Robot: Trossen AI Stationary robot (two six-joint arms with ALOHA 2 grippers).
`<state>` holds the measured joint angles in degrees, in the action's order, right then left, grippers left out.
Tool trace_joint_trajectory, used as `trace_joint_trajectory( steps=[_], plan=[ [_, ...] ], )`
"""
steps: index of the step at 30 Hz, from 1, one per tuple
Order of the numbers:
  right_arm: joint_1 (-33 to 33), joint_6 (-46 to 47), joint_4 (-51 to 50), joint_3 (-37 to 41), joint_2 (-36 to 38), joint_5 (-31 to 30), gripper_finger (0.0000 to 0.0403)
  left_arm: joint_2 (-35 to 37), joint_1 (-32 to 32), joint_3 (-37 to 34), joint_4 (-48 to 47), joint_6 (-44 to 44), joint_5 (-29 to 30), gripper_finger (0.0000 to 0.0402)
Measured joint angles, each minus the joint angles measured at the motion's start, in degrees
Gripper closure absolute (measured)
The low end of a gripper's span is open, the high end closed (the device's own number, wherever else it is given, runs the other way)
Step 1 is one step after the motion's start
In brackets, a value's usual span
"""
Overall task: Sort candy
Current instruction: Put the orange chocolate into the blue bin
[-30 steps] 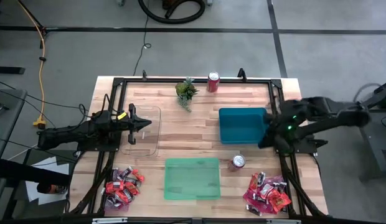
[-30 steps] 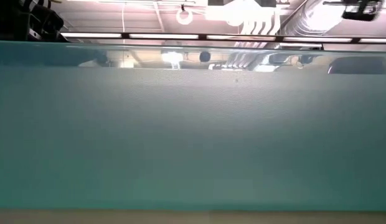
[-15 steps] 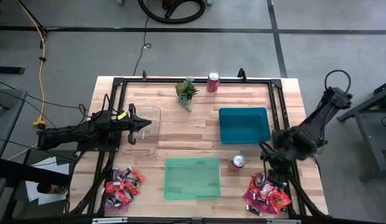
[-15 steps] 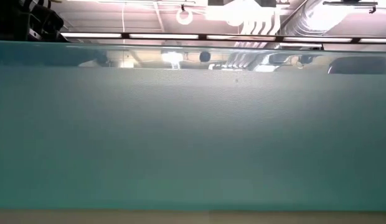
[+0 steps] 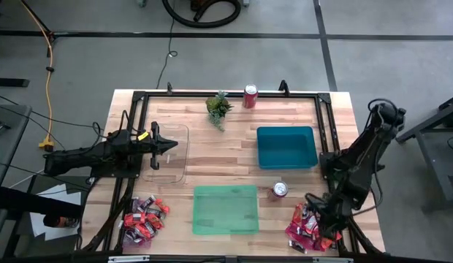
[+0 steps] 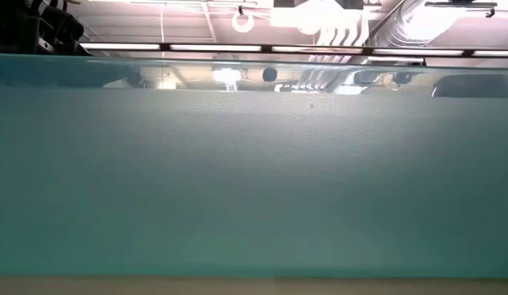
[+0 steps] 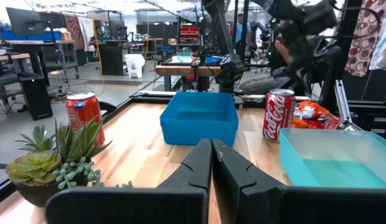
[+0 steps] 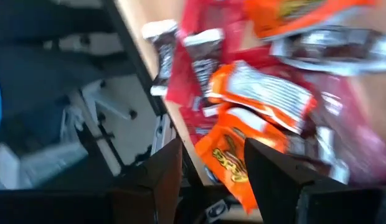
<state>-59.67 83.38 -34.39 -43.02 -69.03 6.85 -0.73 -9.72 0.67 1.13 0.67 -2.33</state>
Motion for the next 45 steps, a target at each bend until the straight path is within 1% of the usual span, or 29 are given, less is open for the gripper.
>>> trace_joint_trajectory(
  steps=[4,9,13,19,21,22,23,26,27,29,31,33,34,36,38,40,42,43,45],
  plan=[
    [-1.26,-7.42,2.63,0.04,-4.63,0.66,0.0233,0.00,-0.02,0.02,-0.01,0.01,0.00,0.0401],
    [-1.59,-12.97,3.53,0.04,-8.69,0.71,0.0233,0.00,0.00,0.00,0.00,0.02,0.00,0.0401],
    [-1.57,-16.07,3.74,0.04,-11.17,0.70,0.0233,0.00,-0.02,0.02,-0.01,0.01,0.00,0.0401],
    [-1.57,-17.75,4.82,0.04,-13.58,0.79,0.0239,0.00,-0.01,0.02,0.00,0.01,0.00,0.0401],
    [-1.57,-17.68,4.90,0.04,-13.82,0.79,0.0257,0.00,0.00,0.02,-0.01,0.01,-0.01,0.0401],
    [-1.57,-17.60,4.91,0.03,-13.81,0.89,0.0273,0.00,-0.02,0.00,-0.01,0.01,-0.02,0.0401],
    [-1.57,-17.55,4.77,-0.14,-13.80,1.37,0.0294,0.00,0.00,0.02,0.00,0.02,0.00,0.0401],
    [-1.41,-19.07,1.43,-2.91,-13.79,3.19,0.0378,0.00,-0.02,0.01,-0.01,0.02,0.00,0.0401],
    [-1.35,-20.08,-0.13,-4.44,-13.55,3.38,0.0389,0.00,-0.02,0.02,-0.02,0.02,-0.02,0.0401],
    [-0.91,-21.32,-4.19,-7.78,-12.26,2.85,0.0386,0.00,-0.01,0.00,0.00,0.02,-0.01,0.0401],
    [0.09,-23.25,-9.32,-11.50,-10.21,1.71,0.0394,0.00,-0.01,0.01,0.00,0.00,-0.01,0.0401],
    [1.47,-24.72,-15.46,-15.40,-7.50,-1.68,0.0399,0.00,-0.02,0.02,0.00,0.01,-0.02,0.0401],
    [2.33,-25.41,-18.31,-17.45,-6.07,-4.44,0.0397,0.00,-0.02,0.02,-0.02,0.02,0.00,0.0401],
    [4.45,-26.63,-23.53,-20.77,-3.26,-11.66,0.0399,0.00,0.00,0.00,0.00,0.02,0.00,0.0401],
    [7.55,-27.90,-27.71,-22.81,-0.57,-20.39,0.0400,0.00,-0.01,0.02,-0.02,0.00,-0.01,0.0401],
    [11.64,-28.25,-31.21,-23.46,1.93,-29.05,0.0400,0.00,-0.02,0.01,-0.01,0.02,-0.02,0.0401],
    [16.77,-28.87,-34.28,-22.90,4.41,-36.23,0.0401,0.00,-0.01,0.02,-0.01,0.01,0.00,0.0401],
    [19.65,-29.68,-35.34,-22.20,5.56,-38.86,0.0401,0.00,-0.01,0.02,0.00,0.00,-0.01,0.0401],
    [26.29,-32.97,-36.27,-20.08,7.61,-41.29,0.0401,0.00,-0.02,0.02,0.00,0.00,0.00,0.0401]
  ],
)
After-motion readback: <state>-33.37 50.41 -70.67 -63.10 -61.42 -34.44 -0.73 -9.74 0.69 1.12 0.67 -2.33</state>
